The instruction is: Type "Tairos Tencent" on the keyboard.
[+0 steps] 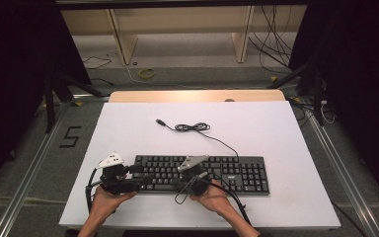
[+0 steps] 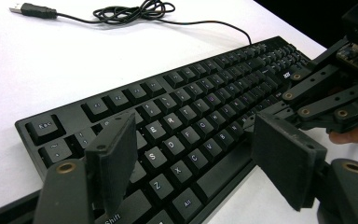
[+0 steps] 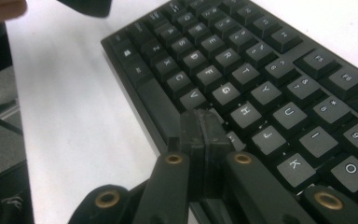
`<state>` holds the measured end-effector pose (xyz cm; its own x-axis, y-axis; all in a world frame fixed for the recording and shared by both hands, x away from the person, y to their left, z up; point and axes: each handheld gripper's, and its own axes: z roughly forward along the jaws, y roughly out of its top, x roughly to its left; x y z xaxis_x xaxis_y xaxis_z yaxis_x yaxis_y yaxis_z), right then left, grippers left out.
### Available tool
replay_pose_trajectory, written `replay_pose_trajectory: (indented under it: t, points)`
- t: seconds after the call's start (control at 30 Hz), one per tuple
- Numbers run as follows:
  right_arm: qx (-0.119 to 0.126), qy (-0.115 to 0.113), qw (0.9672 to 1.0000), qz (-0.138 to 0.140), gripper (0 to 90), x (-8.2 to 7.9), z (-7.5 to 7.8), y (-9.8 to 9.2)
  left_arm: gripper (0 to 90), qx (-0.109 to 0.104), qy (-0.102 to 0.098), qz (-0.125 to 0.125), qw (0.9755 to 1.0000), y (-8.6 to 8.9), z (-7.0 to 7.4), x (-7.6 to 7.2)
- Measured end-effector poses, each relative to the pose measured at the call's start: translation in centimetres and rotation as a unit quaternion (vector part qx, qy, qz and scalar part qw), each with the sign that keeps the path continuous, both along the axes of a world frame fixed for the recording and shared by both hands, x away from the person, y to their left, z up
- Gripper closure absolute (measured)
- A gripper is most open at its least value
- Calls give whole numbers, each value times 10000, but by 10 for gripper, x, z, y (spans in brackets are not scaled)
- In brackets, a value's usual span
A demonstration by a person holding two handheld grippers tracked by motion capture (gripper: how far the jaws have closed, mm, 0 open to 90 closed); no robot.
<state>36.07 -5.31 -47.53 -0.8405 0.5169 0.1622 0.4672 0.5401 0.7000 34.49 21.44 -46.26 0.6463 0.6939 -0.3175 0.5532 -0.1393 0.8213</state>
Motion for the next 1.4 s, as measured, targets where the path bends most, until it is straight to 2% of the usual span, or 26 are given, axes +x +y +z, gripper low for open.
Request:
replay_pose_trajectory:
  t: [0.17,0.27,0.33,0.47,0.67,0.9,1.07,1.4]
  points:
    - [-168,8,9999,-14,900,0,-3,3,306,8,31,2,10000,1,-1,0]
    - [-202,-52,9998,19,900,-1,-5,4,306,27,26,-10,10000,0,-1,0]
    - [-315,-110,9994,77,900,-2,-3,5,306,30,24,-9,10000,0,-1,0]
    - [-304,-69,9995,52,900,-1,-2,4,305,17,33,9,10000,1,-1,0]
    - [21,-59,9999,-87,897,2,5,-4,306,18,47,17,10000,1,-2,1]
    - [255,-39,9995,-190,815,6,9,-11,305,56,52,9,10000,1,-3,1]
    - [386,-20,9988,-305,751,11,13,-17,305,61,71,16,10000,2,-3,1]
    - [494,20,9979,-408,644,17,16,-22,305,90,87,23,9999,3,-3,2]
